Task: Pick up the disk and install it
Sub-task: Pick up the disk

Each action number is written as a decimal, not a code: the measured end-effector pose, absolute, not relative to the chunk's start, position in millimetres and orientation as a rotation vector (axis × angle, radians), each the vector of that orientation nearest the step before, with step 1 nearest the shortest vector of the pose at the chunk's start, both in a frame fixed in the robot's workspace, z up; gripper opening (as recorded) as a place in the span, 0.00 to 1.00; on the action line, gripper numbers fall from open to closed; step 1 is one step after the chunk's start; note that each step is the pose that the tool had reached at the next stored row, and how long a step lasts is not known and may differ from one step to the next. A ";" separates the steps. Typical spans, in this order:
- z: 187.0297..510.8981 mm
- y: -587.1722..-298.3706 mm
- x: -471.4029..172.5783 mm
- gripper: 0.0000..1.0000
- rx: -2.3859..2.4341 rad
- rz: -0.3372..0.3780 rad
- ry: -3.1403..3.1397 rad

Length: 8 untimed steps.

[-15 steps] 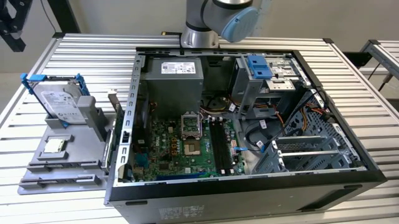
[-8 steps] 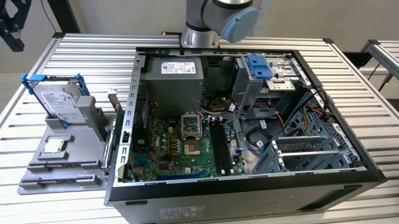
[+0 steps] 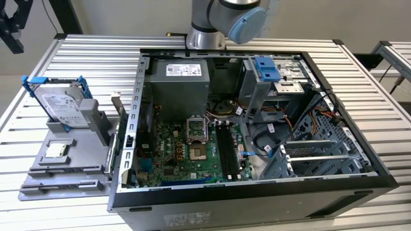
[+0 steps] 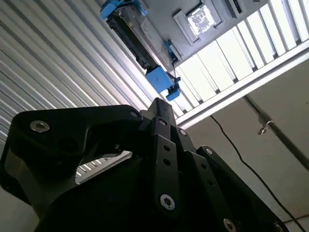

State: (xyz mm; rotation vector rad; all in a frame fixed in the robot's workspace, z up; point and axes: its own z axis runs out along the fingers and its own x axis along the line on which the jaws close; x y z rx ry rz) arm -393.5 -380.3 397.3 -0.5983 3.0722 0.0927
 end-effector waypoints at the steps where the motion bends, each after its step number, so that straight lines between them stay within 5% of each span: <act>1: 397.3 -380.3 -393.5 0.00 -0.625 0.093 3.067; 8: 397.3 -380.3 -393.5 0.00 -0.821 0.092 3.025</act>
